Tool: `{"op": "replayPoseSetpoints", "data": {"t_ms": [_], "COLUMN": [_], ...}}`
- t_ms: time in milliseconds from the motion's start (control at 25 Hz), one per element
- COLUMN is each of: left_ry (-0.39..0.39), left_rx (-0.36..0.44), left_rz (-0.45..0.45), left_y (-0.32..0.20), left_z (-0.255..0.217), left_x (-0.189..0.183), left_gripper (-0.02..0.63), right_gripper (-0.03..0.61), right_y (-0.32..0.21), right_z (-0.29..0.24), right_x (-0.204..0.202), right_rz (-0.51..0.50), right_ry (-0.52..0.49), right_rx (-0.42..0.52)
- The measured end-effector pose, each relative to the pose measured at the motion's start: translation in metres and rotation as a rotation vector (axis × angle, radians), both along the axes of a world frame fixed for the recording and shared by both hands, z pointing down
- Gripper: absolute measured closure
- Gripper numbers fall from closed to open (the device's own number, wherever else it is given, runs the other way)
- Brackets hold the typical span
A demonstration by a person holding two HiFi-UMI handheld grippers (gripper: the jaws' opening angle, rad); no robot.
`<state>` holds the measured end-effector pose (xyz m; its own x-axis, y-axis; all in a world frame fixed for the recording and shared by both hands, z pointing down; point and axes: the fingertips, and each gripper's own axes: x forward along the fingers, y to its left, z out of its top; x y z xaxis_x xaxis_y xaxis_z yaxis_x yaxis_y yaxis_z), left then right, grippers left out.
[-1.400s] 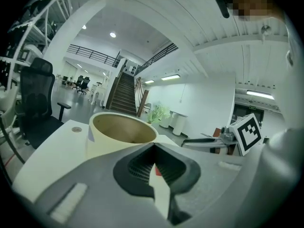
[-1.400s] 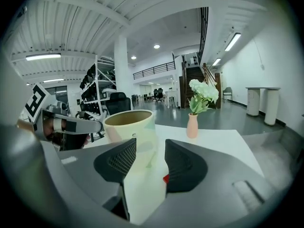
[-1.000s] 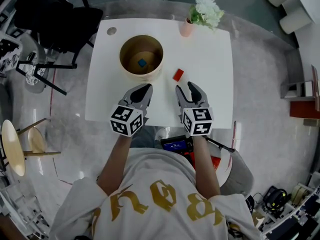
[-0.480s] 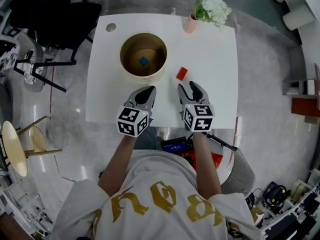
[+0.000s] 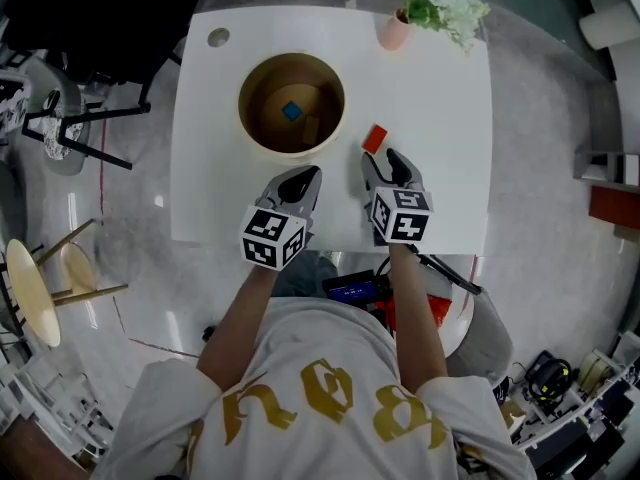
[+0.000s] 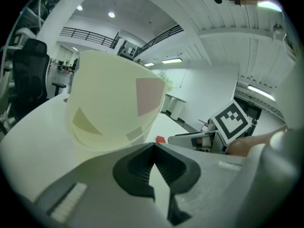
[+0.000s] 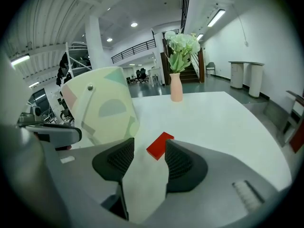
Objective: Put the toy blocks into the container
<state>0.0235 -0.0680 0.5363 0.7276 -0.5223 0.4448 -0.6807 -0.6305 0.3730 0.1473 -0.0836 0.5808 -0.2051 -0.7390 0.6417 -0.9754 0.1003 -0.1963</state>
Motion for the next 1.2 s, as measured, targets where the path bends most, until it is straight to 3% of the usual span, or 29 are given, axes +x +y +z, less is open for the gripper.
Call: {"op": "replayPoseSetpoints", "data": {"t_ms": [600, 800, 1040, 1200], "left_ry": [-0.004, -0.003, 0.0, 0.003], "left_rx": [-0.068, -0.078, -0.084, -0.082], "left_rz": [0.022, 0.027, 0.024, 0.02], "left_y": [-0.004, -0.004, -0.007, -0.007], "left_z": [0.025, 0.028, 0.029, 0.029], "left_x": [-0.002, -0.004, -0.008, -0.01], "left_gripper": [0.612, 0.612, 0.612, 0.612], "right_gripper": [0.316, 0.316, 0.416, 0.417], "right_y": [-0.022, -0.024, -0.026, -0.025], "right_z": [0.042, 0.046, 0.049, 0.049], "right_x": [-0.001, -0.003, 0.0, 0.0], "right_rz": [0.025, 0.018, 0.007, 0.005], "right_ry": [0.022, 0.08, 0.178, 0.173], "right_rx": [-0.086, -0.1, -0.109, -0.109]}}
